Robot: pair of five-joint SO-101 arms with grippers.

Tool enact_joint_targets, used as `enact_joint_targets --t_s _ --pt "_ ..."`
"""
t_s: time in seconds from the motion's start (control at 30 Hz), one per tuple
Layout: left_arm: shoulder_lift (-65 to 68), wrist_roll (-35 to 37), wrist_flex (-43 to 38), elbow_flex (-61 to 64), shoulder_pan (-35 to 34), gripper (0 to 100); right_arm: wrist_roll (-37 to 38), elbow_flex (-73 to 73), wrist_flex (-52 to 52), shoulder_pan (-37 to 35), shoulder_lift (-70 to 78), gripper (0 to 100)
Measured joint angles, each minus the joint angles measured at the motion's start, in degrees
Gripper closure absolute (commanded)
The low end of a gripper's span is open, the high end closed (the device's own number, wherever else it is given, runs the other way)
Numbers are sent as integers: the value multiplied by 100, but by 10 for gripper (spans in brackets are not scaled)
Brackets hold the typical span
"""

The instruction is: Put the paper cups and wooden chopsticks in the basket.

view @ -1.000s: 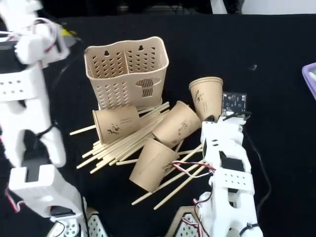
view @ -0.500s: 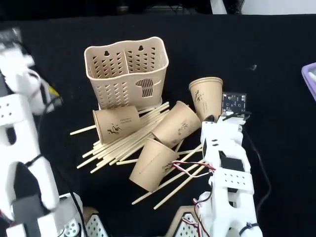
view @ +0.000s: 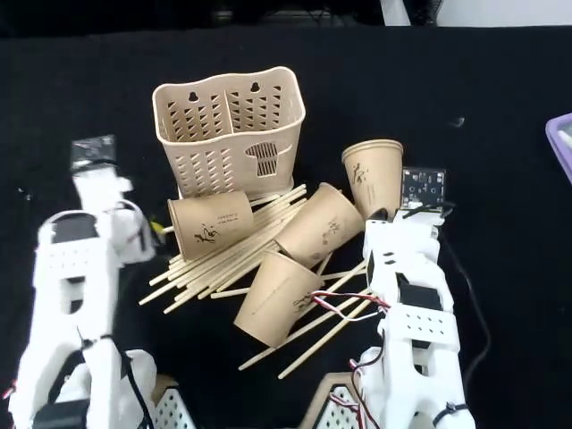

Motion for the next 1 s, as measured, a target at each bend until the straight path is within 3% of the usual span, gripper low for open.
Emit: enact_joint_targets --t_s 0.23,0.47,0.77,0.87,1.0 --pt "-615 624 -26 229 1345 757 0 0 0 0 0 910" --pt "-1424 905 -26 237 1899 757 0 0 0 0 0 910" --pt "-2822 914 -26 756 1785 757 0 0 9 0 0 910" --pt "-3314 853 -26 1011 1354 757 167 -158 378 0 -123 910" --pt "-3956 18 -26 1477 492 762 281 -615 1389 79 -633 910"
